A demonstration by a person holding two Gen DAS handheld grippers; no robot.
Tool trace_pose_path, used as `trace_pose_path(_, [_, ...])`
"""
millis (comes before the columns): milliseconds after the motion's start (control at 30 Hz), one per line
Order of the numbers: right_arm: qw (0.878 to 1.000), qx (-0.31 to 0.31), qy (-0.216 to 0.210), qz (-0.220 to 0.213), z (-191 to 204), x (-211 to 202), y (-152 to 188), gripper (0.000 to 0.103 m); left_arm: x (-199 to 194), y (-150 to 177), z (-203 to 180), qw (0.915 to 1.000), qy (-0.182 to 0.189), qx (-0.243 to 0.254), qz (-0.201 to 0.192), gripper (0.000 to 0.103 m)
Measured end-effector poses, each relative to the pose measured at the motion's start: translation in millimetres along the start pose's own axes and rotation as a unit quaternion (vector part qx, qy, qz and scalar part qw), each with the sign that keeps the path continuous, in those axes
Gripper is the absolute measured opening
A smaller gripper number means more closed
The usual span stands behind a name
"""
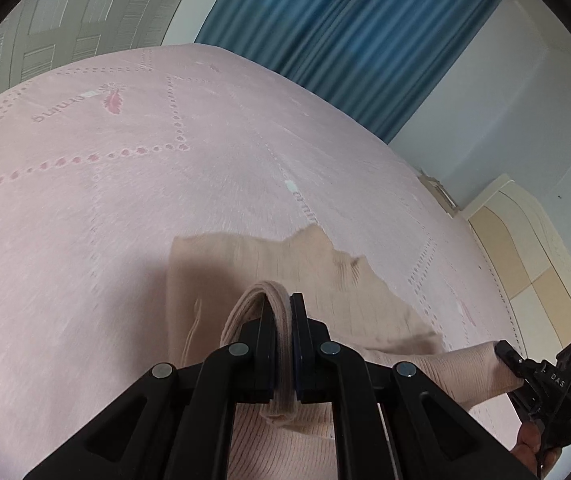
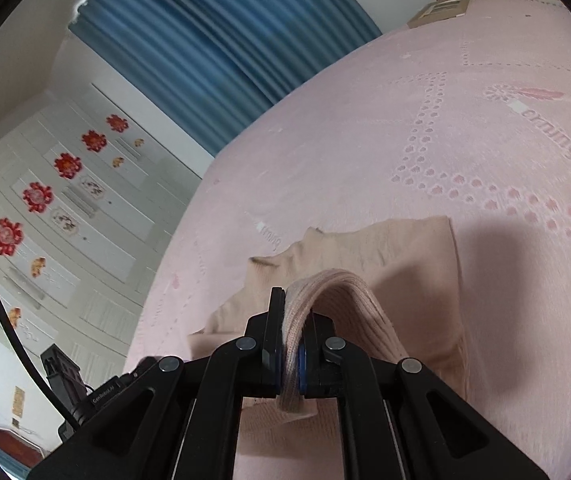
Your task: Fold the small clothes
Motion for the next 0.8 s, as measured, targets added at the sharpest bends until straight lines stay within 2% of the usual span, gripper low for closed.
trace_pose_path(200, [0.999, -0.014, 0.042, 0.006, -11, 49, -19, 0.005, 43, -15, 8, 0.9996, 0.017, -0.016, 0.015, 0.008])
trace_pose_path(233, [0.999, -0.021, 0.041, 0.012, -13, 57, -16, 0.008, 47, -14, 10, 0.9991, 0.029, -0.024, 0.018, 0.009])
trace_pose_path(300, [0.998, -0.045, 0.038, 0.024, -13, 66, -8, 0.013, 52, -10, 11, 0.9970, 0.066, -0.035, 0.022, 0.031])
trace_pose_path(400, [0.995, -0.091, 0.048, 0.006, -11, 68, 1, 0.023, 51, -7, 20, 0.9983, 0.045, -0.029, 0.022, 0.036])
trace_pose_path(433, [0.993, -0.109, 0.044, -0.001, -10, 68, 4, 0.034, 51, -7, 21, 0.9985, 0.042, -0.025, 0.024, 0.037])
trace_pose_path(467, [0.992, -0.120, 0.043, -0.007, -10, 67, 6, 0.040, 51, -7, 21, 0.9986, 0.041, -0.023, 0.025, 0.042])
trace_pose_path(533, [0.989, -0.137, 0.058, -0.018, -16, 67, 9, 0.041, 51, -6, 25, 0.9979, 0.045, -0.040, 0.022, 0.048])
trace_pose_path(633, [0.990, -0.131, 0.060, -0.009, -18, 69, 5, 0.041, 57, 3, 25, 0.9950, 0.067, -0.054, 0.050, 0.049])
trace_pose_path(800, [0.989, -0.117, 0.092, 0.006, -35, 82, 1, 0.041, 65, 8, 31, 0.9973, 0.025, -0.029, 0.062, 0.049])
Point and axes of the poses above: each gripper's, at about its wrist camera, not at the fingertips, and x roughly the way its jaws point, z to its left, y to its underside, the point moved 10 cm from there along x, roughly the way its jaws point, and after that the axes turned 15 degrees about y, right-handed, at the moved point
